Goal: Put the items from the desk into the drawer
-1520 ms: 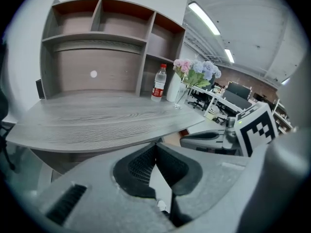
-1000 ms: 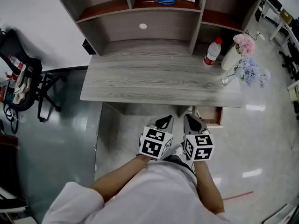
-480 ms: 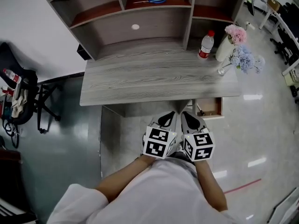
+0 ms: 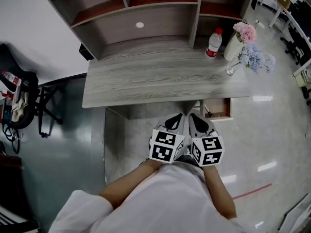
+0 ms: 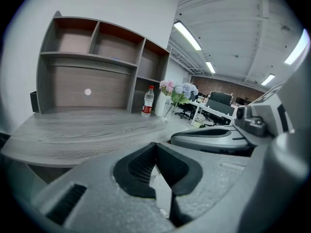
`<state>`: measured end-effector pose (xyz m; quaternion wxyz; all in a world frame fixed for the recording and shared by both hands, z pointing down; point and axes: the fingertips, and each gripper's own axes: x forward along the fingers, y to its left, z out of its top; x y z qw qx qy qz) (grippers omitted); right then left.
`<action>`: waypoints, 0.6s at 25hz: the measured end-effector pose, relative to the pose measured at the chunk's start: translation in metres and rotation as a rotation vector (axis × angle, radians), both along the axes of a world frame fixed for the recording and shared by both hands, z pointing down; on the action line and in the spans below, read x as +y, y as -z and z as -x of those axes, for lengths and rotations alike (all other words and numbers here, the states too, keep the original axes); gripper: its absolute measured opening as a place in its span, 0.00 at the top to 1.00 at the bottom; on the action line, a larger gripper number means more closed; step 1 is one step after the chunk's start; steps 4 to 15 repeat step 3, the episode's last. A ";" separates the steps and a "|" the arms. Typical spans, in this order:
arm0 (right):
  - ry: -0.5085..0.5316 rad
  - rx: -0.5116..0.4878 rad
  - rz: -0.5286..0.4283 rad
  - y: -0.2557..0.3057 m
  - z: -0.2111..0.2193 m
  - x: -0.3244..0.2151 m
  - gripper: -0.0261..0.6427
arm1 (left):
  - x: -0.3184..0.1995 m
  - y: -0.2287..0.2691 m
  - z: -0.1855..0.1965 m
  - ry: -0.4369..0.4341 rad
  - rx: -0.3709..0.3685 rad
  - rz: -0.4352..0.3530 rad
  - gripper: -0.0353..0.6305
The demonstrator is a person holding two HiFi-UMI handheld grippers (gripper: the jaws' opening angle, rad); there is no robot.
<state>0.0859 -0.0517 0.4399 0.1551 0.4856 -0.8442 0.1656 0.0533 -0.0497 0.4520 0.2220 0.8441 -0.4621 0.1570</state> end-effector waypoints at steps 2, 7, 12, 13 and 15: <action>0.000 -0.001 0.001 -0.001 0.000 0.000 0.96 | 0.000 -0.001 0.000 0.000 0.002 0.002 0.94; 0.001 -0.002 0.002 -0.001 -0.001 0.000 0.96 | 0.000 -0.001 -0.001 0.001 0.003 0.004 0.94; 0.001 -0.002 0.002 -0.001 -0.001 0.000 0.96 | 0.000 -0.001 -0.001 0.001 0.003 0.004 0.94; 0.001 -0.002 0.002 -0.001 -0.001 0.000 0.96 | 0.000 -0.001 -0.001 0.001 0.003 0.004 0.94; 0.001 -0.002 0.002 -0.001 -0.001 0.000 0.96 | 0.000 -0.001 -0.001 0.001 0.003 0.004 0.94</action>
